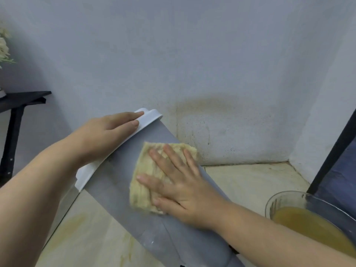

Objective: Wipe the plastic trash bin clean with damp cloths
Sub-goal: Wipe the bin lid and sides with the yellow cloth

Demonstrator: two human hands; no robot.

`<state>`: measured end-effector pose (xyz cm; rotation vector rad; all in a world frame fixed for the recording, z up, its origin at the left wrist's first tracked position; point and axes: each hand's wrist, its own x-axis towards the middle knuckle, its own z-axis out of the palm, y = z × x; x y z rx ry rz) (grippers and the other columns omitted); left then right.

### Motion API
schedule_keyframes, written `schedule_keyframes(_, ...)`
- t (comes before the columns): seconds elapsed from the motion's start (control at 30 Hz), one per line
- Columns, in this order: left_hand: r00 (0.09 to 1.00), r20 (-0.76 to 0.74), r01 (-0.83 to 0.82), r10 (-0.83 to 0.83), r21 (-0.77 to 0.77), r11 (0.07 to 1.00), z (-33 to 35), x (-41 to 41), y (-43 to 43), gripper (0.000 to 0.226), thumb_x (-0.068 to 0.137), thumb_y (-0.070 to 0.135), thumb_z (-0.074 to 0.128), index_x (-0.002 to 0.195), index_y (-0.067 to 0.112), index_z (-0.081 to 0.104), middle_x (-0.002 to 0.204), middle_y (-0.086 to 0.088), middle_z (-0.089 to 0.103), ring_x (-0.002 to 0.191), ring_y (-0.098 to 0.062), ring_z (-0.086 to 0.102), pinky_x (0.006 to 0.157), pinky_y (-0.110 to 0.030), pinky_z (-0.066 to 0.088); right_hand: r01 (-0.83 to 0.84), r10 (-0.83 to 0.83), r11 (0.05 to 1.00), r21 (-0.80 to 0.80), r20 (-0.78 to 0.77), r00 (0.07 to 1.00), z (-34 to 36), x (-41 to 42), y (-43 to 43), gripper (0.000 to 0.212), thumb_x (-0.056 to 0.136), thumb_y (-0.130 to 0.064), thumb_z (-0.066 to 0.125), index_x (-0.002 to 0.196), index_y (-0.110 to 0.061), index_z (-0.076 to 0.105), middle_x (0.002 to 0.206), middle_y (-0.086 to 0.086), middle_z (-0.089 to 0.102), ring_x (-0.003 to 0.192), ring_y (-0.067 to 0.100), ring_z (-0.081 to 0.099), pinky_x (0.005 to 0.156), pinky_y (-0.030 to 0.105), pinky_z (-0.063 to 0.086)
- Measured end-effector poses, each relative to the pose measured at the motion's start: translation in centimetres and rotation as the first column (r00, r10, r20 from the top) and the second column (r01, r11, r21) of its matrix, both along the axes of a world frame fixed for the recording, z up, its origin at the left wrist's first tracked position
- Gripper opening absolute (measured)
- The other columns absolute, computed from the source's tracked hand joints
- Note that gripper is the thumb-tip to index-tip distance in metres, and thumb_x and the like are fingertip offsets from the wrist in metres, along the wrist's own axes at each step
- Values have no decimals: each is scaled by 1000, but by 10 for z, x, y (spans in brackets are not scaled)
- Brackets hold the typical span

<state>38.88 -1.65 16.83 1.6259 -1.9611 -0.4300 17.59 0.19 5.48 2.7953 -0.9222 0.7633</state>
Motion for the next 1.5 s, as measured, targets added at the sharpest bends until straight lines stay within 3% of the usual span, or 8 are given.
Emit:
schedule_keyframes(0.2, 999, -38, -15, 16, 28, 1000, 0, 5, 0, 29, 82, 65, 45, 110, 71, 46, 124, 36, 51, 118, -2, 49, 95, -27, 36, -73, 1, 979, -193, -348, 938, -49, -77, 37, 47, 99, -46, 35, 145, -37, 30, 157, 9, 19, 143, 37, 16, 103, 62, 32)
schedule_keyframes(0.33, 1000, -28, -4, 5, 26, 1000, 2, 0, -1, 31, 77, 68, 42, 108, 73, 46, 123, 37, 50, 116, -1, 49, 95, -27, 35, -107, -55, 940, -322, -457, 888, -58, -109, 43, 51, 96, -55, 32, 145, -42, 26, 155, -2, 25, 142, 29, 23, 101, 54, 29)
schedule_keyframes(0.53, 1000, -5, 25, -25, 12, 1000, 4, -9, -2, 37, 75, 68, 40, 111, 72, 45, 128, 36, 48, 121, -1, 46, 102, -29, 33, -47, 20, 987, -152, -177, 984, -3, -29, 10, 46, 90, -53, 42, 135, -49, 40, 155, -11, 14, 145, 31, 12, 103, 66, 28)
schedule_keyframes(0.73, 997, 3, 73, -73, -7, 997, 5, -15, -2, 35, 77, 63, 41, 110, 70, 48, 124, 39, 49, 120, 4, 46, 99, -24, 33, 91, -115, 982, 162, 143, 983, 22, 4, -26, 55, 91, -59, 25, 135, -60, -7, 146, -33, -27, 138, 9, -32, 113, 54, -10)
schedule_keyframes(1.13, 1000, 7, -15, 15, 20, 1000, 6, -15, -4, 35, 77, 66, 38, 111, 72, 44, 124, 30, 52, 115, -7, 50, 96, -29, 36, 587, -816, 536, 606, 196, 543, -34, 19, 35, 61, 91, -60, 6, 147, -39, -1, 159, -8, -1, 147, 17, -3, 116, 48, 4)
schedule_keyframes(1.27, 999, 21, -41, 40, 23, 999, 9, -21, 1, 29, 90, 55, 40, 116, 67, 44, 129, 25, 51, 116, -8, 47, 94, -27, 32, 574, -738, 669, 472, 326, 591, -34, 49, 73, 59, 93, -52, 21, 138, -22, 45, 146, 6, 41, 135, 31, 38, 101, 56, 30)
schedule_keyframes(1.43, 992, 120, -22, 26, -38, 999, 10, -56, 8, 43, 93, 55, 28, 136, 52, 36, 146, 19, 38, 137, -12, 32, 100, -21, 20, 467, -603, 797, 383, 459, 652, 0, 31, 42, 60, 89, -59, 11, 146, -40, 14, 155, -17, 3, 145, 12, -4, 117, 41, 2)
schedule_keyframes(1.5, 998, 18, 68, -68, -7, 998, 14, -60, 10, 40, 90, 64, 28, 130, 64, 32, 139, 22, 44, 132, -11, 39, 106, -23, 22, 311, -553, 831, 461, 633, 541, 7, 14, 31, 42, 93, -55, 16, 135, -53, 21, 148, -31, 12, 143, 1, 9, 117, 28, 10)
